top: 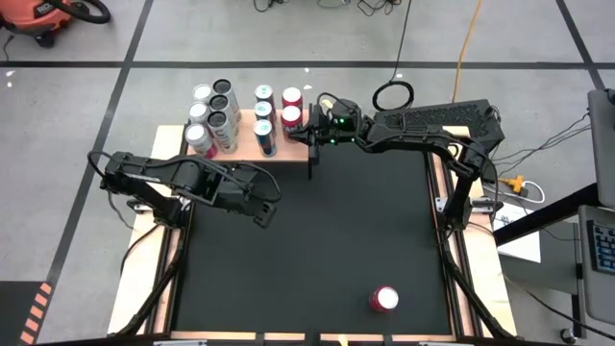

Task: Place canned beverage on shelf
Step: Put the top red soda can on the shelf aligned with the other red soda can

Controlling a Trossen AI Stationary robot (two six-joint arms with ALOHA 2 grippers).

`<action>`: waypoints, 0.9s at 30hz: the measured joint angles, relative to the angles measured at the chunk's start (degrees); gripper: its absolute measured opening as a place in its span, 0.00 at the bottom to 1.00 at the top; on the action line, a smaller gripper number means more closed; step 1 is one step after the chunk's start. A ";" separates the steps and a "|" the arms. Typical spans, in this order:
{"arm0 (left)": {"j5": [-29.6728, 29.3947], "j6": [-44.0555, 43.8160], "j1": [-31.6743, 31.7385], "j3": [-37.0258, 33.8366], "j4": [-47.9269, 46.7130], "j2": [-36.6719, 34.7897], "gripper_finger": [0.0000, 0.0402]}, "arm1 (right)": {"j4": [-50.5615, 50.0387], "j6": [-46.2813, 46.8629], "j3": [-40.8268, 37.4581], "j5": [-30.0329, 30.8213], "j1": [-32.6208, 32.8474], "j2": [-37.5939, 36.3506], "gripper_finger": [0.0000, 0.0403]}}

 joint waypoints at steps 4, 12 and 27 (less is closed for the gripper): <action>-0.02 0.03 0.00 0.00 0.00 0.00 0.96 | 0.00 -0.53 0.00 0.00 0.00 0.00 0.00; -0.02 0.01 0.02 0.00 0.00 -0.02 0.96 | -0.02 -0.98 0.00 0.00 -0.20 0.00 0.00; -0.02 -1.43 0.02 0.00 0.02 0.00 0.96 | 3.00 -0.90 -0.07 1.52 -0.20 1.81 0.00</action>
